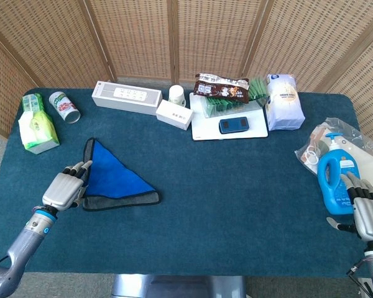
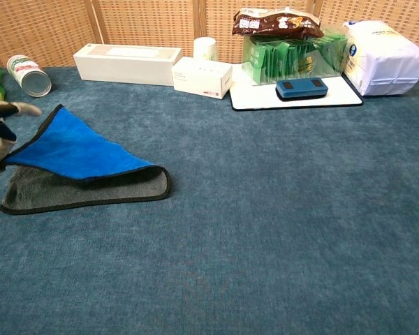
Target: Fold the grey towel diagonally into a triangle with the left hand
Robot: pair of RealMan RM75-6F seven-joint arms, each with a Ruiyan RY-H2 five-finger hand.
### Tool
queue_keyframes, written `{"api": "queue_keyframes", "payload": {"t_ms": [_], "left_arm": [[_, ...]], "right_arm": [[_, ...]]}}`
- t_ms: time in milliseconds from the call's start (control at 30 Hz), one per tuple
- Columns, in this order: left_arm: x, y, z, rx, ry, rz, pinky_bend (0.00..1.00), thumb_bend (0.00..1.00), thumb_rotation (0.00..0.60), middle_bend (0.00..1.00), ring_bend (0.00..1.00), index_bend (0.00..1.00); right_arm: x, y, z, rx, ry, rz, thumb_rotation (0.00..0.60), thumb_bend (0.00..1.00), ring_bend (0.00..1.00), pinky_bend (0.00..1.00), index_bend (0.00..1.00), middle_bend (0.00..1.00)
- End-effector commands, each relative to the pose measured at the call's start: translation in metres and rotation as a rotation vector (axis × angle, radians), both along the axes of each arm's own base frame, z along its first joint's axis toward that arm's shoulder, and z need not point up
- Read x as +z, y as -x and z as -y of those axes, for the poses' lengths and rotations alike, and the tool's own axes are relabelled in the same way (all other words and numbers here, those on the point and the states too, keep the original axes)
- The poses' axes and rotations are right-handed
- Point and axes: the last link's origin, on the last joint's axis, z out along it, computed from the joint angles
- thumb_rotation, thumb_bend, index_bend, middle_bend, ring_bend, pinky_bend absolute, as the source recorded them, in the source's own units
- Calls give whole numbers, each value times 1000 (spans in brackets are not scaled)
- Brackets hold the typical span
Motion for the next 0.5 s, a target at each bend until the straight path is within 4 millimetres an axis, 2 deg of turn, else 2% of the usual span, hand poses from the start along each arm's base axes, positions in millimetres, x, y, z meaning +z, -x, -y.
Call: {"api": "queue_keyframes", "payload": {"t_ms": [33, 500], "left_arm": [[-1, 2, 3, 5, 8, 1, 205, 490, 600, 0, 115, 703], [-8, 14, 15, 30, 40, -2, 201, 490, 600, 0, 110, 704]], "right_arm": [[0, 0, 0, -1, 0, -1, 600, 0, 0, 55, 0, 0], [-1, 0, 1, -4, -2, -2, 600, 0, 0, 55, 0, 0]]}}
